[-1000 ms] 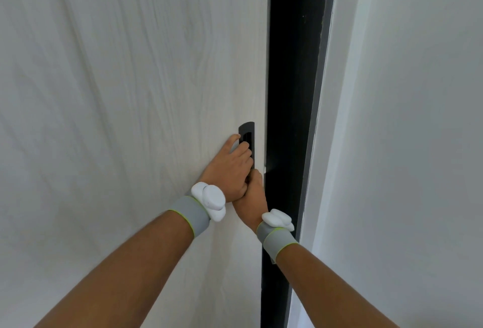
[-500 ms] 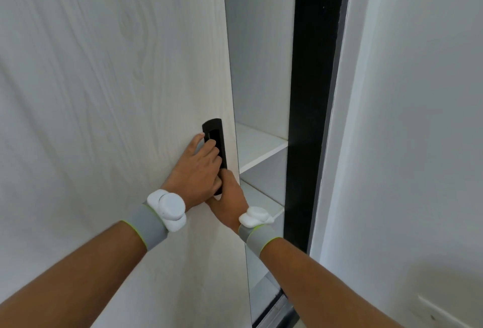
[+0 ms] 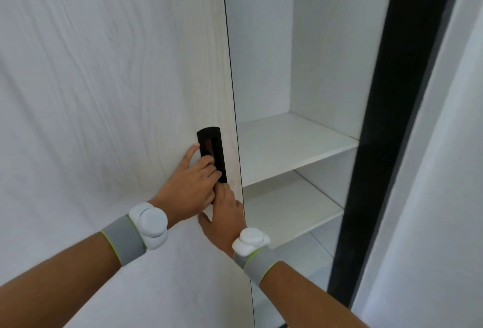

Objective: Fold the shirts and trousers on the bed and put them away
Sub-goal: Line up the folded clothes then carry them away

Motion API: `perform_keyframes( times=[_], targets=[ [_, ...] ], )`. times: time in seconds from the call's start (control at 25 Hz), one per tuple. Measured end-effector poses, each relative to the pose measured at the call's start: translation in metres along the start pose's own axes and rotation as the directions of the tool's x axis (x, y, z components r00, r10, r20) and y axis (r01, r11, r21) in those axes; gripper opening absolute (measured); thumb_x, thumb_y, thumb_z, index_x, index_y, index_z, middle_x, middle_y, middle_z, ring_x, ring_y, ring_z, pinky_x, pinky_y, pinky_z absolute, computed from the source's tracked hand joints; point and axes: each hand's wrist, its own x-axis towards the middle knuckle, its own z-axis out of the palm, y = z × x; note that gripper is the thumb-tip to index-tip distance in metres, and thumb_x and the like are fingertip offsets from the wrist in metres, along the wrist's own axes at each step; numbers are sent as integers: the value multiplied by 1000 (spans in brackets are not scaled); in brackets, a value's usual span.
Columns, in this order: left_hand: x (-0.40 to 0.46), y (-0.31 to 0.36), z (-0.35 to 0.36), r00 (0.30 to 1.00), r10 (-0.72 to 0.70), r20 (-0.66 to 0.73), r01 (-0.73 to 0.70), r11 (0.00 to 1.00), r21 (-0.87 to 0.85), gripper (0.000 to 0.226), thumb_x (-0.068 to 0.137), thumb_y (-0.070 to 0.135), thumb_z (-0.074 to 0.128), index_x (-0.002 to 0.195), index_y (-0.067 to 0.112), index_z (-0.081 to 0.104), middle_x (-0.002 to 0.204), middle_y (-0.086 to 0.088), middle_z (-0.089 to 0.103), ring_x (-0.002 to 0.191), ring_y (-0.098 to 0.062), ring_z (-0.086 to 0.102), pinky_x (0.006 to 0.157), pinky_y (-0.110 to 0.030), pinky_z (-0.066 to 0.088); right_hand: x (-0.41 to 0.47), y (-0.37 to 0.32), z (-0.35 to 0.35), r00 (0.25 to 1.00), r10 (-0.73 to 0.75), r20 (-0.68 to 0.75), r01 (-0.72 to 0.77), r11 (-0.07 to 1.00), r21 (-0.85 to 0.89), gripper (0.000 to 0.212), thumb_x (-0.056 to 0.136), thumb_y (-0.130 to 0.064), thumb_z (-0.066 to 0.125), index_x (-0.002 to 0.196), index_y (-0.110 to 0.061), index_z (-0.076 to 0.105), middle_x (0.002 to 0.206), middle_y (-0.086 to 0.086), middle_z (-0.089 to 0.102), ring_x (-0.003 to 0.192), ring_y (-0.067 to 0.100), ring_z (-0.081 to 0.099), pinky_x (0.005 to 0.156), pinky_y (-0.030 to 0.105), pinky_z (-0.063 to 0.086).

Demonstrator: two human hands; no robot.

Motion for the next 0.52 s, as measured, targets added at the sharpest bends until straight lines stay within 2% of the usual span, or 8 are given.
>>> perform_keyframes(
  times=[0.08, 0.12, 0.2, 0.28, 0.36, 0.44, 0.52],
  targets=[
    [-21, -2, -10, 998, -46, -38, 44, 998, -38, 37, 86, 25, 40, 93, 13, 75, 88, -1, 71, 99, -23, 64, 117, -53, 15, -5, -14, 8, 998, -46, 51, 40, 993, 111, 57, 86, -28, 62, 136, -14, 38, 127, 3, 46, 116, 20, 48, 95, 39, 45],
    [-29, -2, -16, 996, -69, -65, 64, 996, -67, 35, 85, 23, 42, 94, 15, 74, 90, 0, 71, 99, -22, 64, 116, -53, 20, -7, -18, 9, 992, -72, 99, 47, 970, 239, 58, 87, -27, 63, 137, -13, 38, 128, 3, 46, 115, 17, 50, 95, 36, 46],
    [-40, 1, -26, 990, -95, -103, 78, 985, -155, 31, 86, 22, 45, 98, 16, 73, 96, 1, 70, 103, -21, 62, 111, -48, 31, -15, -22, 7, 975, -131, 181, 34, 888, 458, 53, 89, -23, 63, 136, -13, 41, 128, 0, 50, 112, 8, 51, 96, 21, 44],
    [-37, 10, -32, 985, -139, -100, 107, 956, -274, 30, 88, 23, 47, 102, 15, 72, 101, 1, 70, 104, -21, 59, 103, -38, 38, -22, -19, -1, 975, -125, 184, 14, 860, 510, 44, 90, -25, 61, 130, -13, 48, 121, -2, 56, 107, 3, 53, 92, 16, 44],
    [-18, 33, -33, 982, -176, -64, 138, 910, -390, 27, 90, 27, 48, 102, 16, 70, 100, 2, 69, 102, -19, 58, 92, -32, 43, -24, -2, -18, 992, -51, 117, -13, 874, 485, 42, 87, -34, 54, 121, -9, 55, 112, 2, 61, 98, 7, 57, 83, 21, 47],
    [8, 54, -29, 978, -207, 5, 184, 859, -479, 29, 91, 34, 47, 101, 17, 68, 95, 4, 68, 97, -18, 57, 83, -31, 46, -20, 16, -36, 998, 46, 30, -55, 892, 448, 49, 81, -38, 46, 115, -4, 56, 107, 7, 63, 94, 13, 60, 78, 21, 46],
    [41, 81, -26, 972, -223, 79, 228, 795, -562, 34, 92, 42, 43, 104, 19, 66, 95, 5, 67, 96, -16, 56, 81, -31, 46, -16, 45, -67, 987, 155, -51, -122, 907, 404, 54, 78, -36, 48, 118, -1, 56, 112, 12, 63, 101, 21, 61, 80, 20, 43]
  ],
)
